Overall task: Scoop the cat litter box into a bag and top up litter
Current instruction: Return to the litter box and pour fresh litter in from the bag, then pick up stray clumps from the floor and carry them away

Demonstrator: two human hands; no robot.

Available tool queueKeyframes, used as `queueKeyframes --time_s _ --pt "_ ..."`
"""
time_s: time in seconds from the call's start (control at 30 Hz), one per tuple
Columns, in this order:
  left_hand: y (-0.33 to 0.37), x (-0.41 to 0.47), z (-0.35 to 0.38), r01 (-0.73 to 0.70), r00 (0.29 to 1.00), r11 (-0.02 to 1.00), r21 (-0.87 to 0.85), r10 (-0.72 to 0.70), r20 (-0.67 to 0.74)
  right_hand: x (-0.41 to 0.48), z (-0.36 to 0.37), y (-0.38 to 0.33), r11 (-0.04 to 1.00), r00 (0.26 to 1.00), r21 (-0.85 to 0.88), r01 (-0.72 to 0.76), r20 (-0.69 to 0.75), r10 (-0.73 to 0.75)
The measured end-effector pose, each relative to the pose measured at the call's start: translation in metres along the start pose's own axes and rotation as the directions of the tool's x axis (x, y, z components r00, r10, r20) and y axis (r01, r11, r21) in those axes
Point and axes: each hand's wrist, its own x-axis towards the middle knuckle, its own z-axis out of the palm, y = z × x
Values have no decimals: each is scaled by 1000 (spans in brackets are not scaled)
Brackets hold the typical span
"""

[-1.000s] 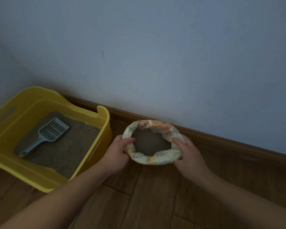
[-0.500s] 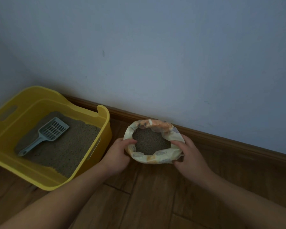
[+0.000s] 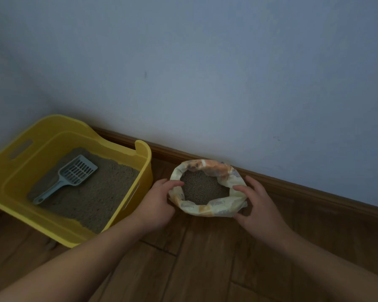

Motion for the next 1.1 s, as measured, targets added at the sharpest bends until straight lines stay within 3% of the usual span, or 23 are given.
queueKeyframes --time_s 0.17,0.33,0.67,0.87,1.1 --pt "15 -18 -26 -55 998 998 25 54 37 -1 -26 -27 999 999 -54 -9 32 10" --pt "33 -32 -63 -112 993 993 32 113 -30 18 -45 -79 998 999 -47 35 18 -34" --pt "46 -61 -154 -95 982 994 45 101 -162 43 -78 -176 990 991 -76 115 78 -109" --pt "85 -113 -225 -46 987 981 187 73 -143 32 -122 -269 989 990 -126 80 124 -65" --pt "178 -208 -355 -35 979 950 312 95 -178 -7 -219 -408 986 989 -166 3 148 22"
